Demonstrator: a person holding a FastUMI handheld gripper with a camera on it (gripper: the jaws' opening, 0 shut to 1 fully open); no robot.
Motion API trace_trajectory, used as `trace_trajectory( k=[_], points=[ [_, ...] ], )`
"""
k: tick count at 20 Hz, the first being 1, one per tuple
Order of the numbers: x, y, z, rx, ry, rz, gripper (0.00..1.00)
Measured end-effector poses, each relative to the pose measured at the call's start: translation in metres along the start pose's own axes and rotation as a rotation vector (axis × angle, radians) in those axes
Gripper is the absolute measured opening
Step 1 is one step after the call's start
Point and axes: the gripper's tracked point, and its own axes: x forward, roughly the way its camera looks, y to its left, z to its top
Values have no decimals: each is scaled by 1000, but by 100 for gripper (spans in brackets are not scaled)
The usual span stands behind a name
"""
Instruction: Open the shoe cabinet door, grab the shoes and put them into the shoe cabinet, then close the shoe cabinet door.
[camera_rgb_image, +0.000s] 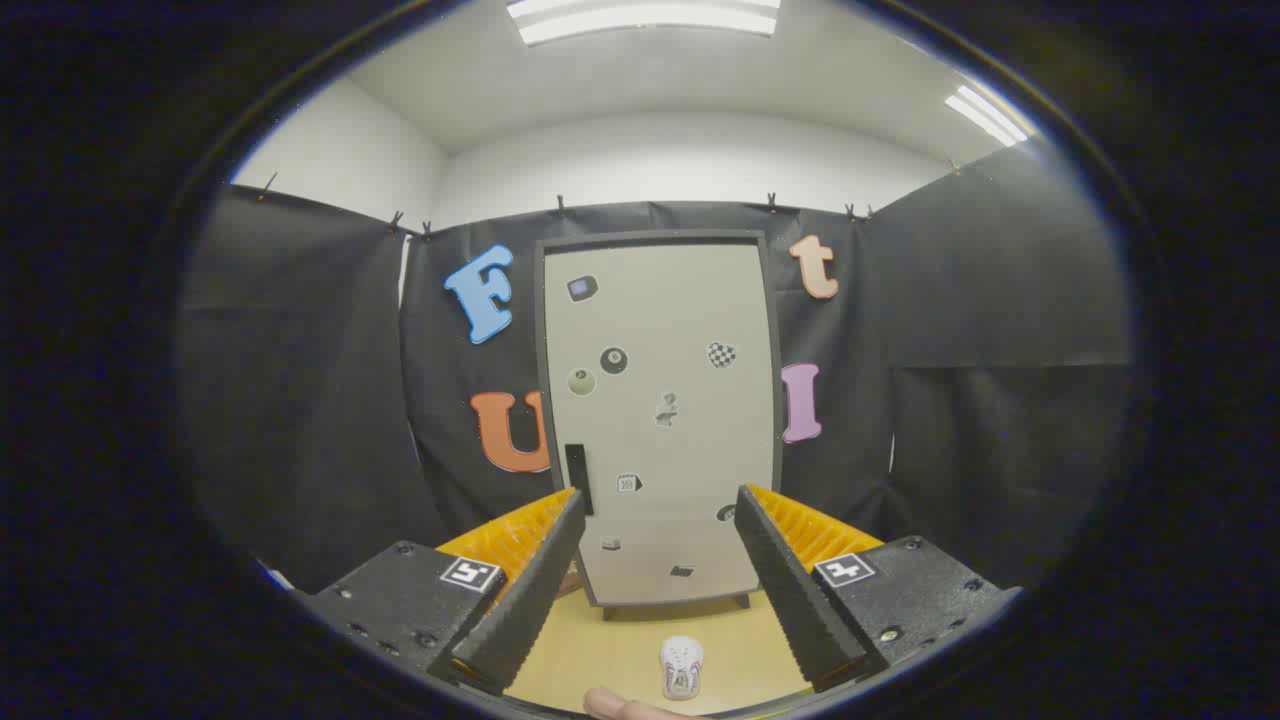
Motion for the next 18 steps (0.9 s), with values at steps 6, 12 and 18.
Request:
trace_trajectory(
  k=[6,12,18],
  points=[
    [0,2,1,1,-11,-7,99],
    [3,-2,-4,15,-3,-3,99],
    [50,8,-20,-3,6,24,99]
  ],
)
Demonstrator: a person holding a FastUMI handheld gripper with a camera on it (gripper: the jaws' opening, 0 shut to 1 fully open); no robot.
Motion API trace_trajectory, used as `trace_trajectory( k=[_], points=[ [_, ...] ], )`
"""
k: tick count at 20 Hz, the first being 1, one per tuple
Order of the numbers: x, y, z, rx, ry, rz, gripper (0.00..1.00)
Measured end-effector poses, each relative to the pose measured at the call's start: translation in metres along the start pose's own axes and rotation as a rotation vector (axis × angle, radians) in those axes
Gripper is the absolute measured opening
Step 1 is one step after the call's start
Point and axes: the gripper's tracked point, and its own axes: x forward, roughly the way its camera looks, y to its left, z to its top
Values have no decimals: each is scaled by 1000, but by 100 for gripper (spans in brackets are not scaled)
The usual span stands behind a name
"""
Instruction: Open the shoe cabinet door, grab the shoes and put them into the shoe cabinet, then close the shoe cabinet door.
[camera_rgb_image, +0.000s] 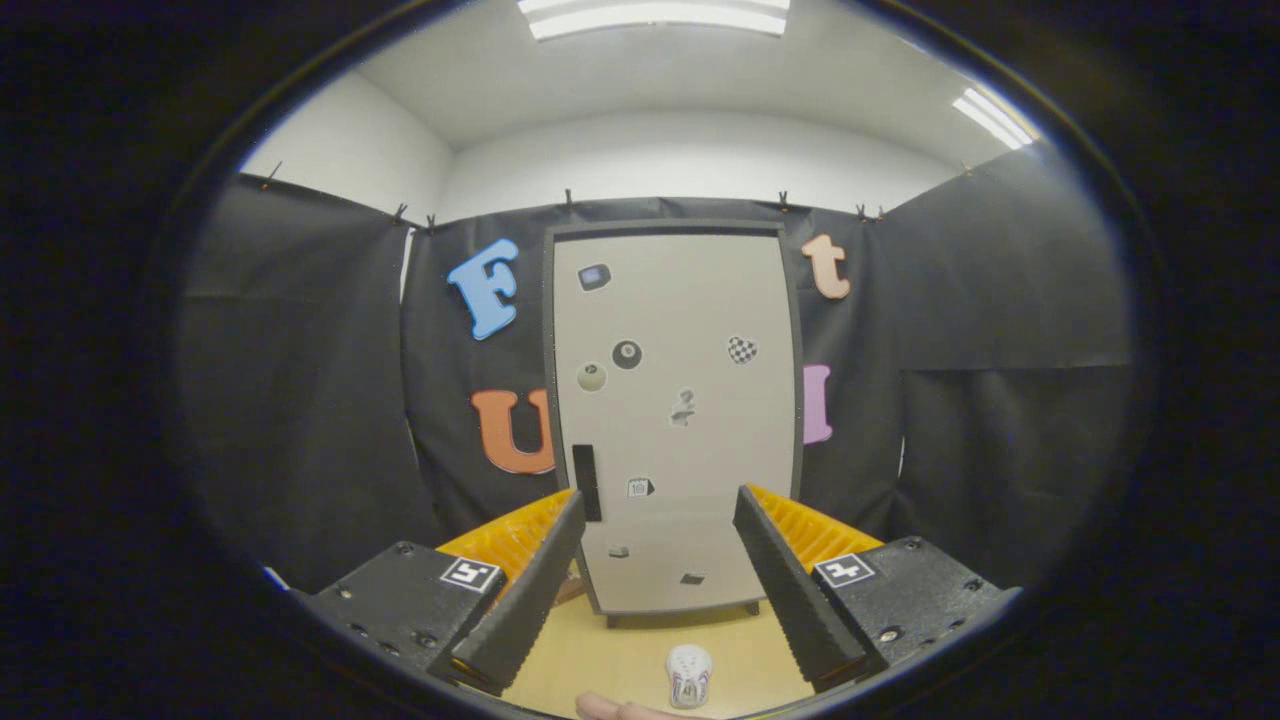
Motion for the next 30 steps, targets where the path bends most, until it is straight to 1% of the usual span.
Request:
trace_trajectory(
  k=[6,12,15,18,22,23,24,26,28,29,30],
  points=[
    [89,4,-23,-25,48,14,99],
    [189,33,-62,-28,136,63,99],
    [227,54,-77,-43,174,101,99],
    [253,74,-87,-61,183,141,99],
    [281,87,-90,-92,158,152,93],
    [286,86,-88,-95,146,138,91],
    [290,82,-88,-96,141,113,82],
    [292,88,-90,-76,142,126,68],
    [294,90,-92,-82,152,120,55],
    [295,92,-93,-79,160,116,53],
    [298,93,-95,-74,166,111,48]
  ],
)
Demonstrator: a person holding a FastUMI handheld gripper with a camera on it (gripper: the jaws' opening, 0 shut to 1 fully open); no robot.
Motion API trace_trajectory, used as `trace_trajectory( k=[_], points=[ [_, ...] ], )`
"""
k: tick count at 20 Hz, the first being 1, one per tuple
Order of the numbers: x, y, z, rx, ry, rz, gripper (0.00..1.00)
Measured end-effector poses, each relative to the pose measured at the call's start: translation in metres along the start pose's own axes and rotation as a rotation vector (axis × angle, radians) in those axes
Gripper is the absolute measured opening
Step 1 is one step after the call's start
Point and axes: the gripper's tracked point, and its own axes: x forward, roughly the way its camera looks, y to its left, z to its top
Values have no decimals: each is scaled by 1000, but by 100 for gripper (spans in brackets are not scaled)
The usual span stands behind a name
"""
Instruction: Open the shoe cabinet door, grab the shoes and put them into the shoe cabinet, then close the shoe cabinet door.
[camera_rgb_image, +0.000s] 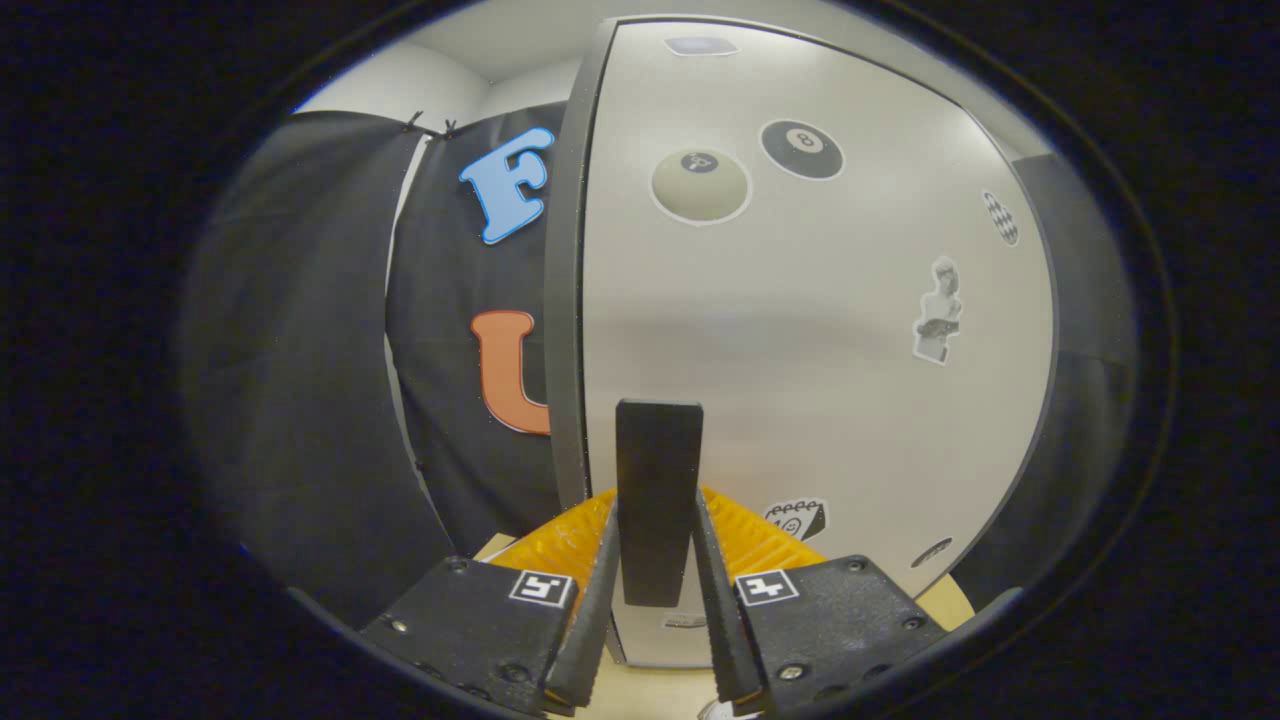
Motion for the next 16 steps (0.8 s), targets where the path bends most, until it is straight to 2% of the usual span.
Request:
trace_trajectory(
  k=[1,5,7,12,16],
  points=[
    [0,0,1,-4,2,-7,44],
    [1,-1,1,-13,-11,-27,40],
    [0,-2,0,-11,-10,-34,35],
    [-9,-2,-3,8,18,-15,31],
    [-33,-2,-7,4,17,17,30]
  ],
)
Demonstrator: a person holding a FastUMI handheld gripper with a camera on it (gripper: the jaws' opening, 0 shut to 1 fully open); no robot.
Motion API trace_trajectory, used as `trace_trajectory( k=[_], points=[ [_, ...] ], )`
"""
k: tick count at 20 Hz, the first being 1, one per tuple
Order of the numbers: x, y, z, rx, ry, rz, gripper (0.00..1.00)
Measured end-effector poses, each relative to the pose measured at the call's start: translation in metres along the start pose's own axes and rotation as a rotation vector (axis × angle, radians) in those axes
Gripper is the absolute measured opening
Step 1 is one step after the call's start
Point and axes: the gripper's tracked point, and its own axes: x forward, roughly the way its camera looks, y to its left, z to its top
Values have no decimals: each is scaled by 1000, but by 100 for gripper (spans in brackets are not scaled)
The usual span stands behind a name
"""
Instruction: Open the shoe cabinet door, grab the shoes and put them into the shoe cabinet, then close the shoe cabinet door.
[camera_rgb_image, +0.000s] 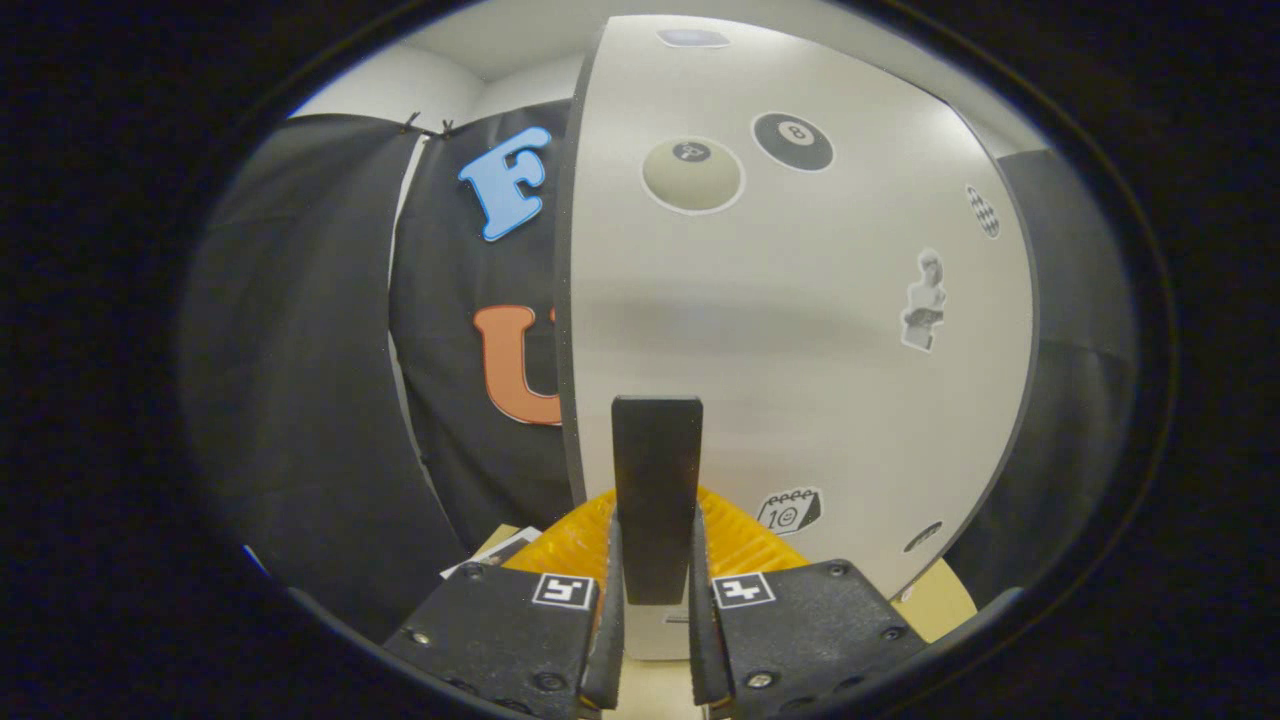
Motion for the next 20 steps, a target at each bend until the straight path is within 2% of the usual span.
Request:
trace_trajectory(
  k=[8,20],
  points=[
    [-56,-10,-11,-13,-1,59,29],
    [-185,-76,-35,32,-16,75,27]
  ],
)
